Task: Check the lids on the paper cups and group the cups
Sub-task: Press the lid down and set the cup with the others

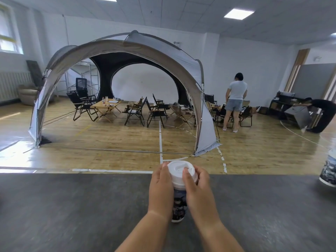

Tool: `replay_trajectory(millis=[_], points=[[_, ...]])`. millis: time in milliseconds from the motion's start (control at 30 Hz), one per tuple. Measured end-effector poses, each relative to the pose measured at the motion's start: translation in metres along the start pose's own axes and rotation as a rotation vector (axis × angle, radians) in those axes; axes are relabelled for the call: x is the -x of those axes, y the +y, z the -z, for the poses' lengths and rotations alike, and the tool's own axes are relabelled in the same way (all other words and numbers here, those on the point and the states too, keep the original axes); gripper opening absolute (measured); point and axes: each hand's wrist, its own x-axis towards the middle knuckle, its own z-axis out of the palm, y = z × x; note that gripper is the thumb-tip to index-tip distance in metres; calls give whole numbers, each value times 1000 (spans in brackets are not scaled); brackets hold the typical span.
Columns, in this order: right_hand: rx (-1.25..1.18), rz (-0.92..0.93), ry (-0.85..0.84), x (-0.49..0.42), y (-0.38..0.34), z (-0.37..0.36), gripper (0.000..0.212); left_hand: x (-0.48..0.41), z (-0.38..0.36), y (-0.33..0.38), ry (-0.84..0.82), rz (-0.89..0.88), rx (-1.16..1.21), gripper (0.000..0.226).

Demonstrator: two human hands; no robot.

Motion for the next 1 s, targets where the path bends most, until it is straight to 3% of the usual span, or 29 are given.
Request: replay_trajectory(millis=[200, 300, 433, 533, 733, 933, 1000], points=[[-11, -49, -119, -15, -9, 10, 25, -13, 5, 2, -71, 40, -29, 32], [-39, -64, -79, -9, -8, 8, 13, -8, 2, -2, -11, 13, 2, 28], [-12, -4, 1, 4, -2, 1, 25, -4, 1, -2, -18, 44, 34, 24], [-4, -31, -30, -1, -5, 5, 15, -15, 7, 0, -49, 93, 7, 34], [4, -77, -135, -16, -7, 15, 22, -28, 11, 4, -134, 134, -73, 35], [13, 27, 42, 5, 0, 7, 34, -16, 8, 1, -88, 23, -81, 24], [-1, 30, 44, 9, 3, 2, 24, -13, 8, -2, -64, 38, -55, 23]])
